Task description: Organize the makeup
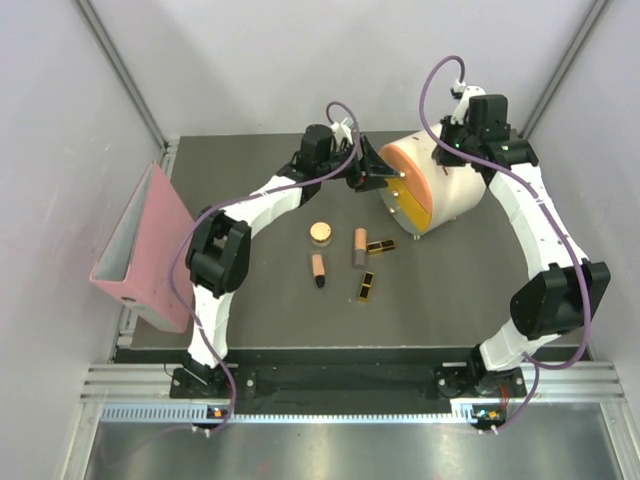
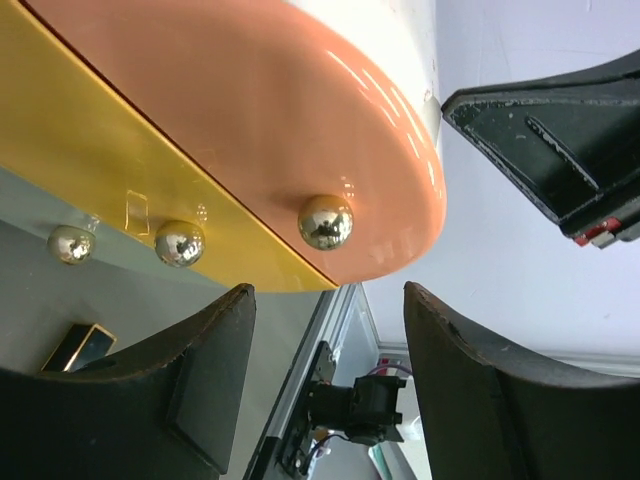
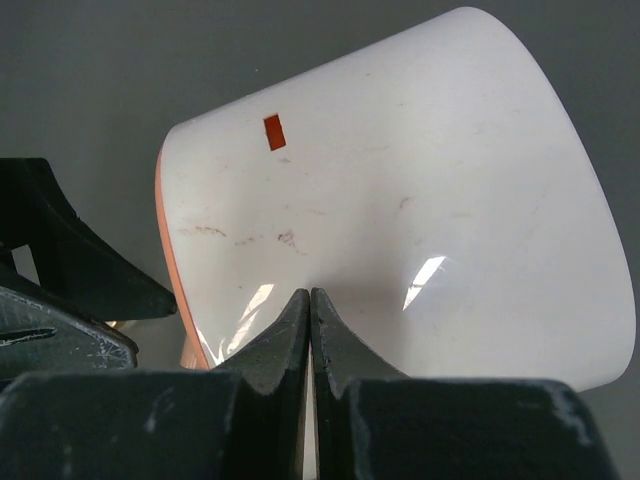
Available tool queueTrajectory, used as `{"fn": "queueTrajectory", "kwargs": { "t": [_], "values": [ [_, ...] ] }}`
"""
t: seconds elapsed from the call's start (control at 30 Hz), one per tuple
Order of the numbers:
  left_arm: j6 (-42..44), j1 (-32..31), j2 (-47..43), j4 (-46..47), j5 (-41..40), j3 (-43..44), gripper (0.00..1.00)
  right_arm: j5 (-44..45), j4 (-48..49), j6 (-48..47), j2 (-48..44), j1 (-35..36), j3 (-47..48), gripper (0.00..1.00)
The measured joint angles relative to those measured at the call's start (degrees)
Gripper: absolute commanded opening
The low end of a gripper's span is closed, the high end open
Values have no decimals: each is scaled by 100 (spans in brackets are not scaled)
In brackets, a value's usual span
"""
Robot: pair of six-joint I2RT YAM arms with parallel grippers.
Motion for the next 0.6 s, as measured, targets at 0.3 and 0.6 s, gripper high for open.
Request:
{"fn": "queueTrajectory", "kwargs": {
  "t": [0.3, 0.6],
  "values": [
    [-155, -155, 348, 101, -254, 588, 55, 0, 63, -4, 0, -2, -31, 0],
    [-138, -219, 511, 44, -481, 748, 50, -2, 87, -17, 0, -2, -42, 0]
  ]
}}
